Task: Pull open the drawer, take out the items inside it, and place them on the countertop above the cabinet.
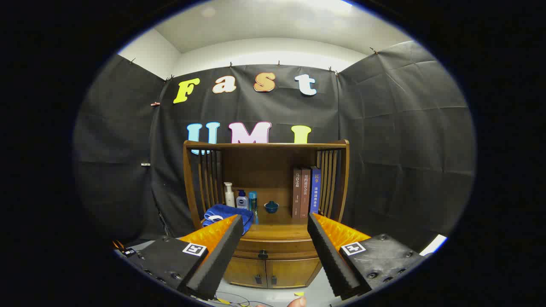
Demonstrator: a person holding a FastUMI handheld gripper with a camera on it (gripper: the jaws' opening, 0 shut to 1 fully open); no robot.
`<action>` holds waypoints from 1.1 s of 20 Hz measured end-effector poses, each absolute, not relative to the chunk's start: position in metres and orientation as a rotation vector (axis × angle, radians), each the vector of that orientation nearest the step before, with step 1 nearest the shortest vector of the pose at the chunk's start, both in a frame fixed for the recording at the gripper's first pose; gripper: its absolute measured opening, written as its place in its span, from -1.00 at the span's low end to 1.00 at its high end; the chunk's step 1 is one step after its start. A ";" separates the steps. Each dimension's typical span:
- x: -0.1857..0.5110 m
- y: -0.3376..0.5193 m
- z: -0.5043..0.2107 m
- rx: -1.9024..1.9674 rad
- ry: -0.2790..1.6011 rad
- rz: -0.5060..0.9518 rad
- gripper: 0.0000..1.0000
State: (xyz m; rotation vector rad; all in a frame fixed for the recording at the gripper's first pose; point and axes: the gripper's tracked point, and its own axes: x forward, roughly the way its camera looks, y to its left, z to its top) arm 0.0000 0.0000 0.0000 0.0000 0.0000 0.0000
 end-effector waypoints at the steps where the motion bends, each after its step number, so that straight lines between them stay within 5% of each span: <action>1: 0.000 0.003 0.000 0.001 0.002 0.003 0.97; 22: 0.027 0.012 -0.030 0.015 -0.019 0.020 0.97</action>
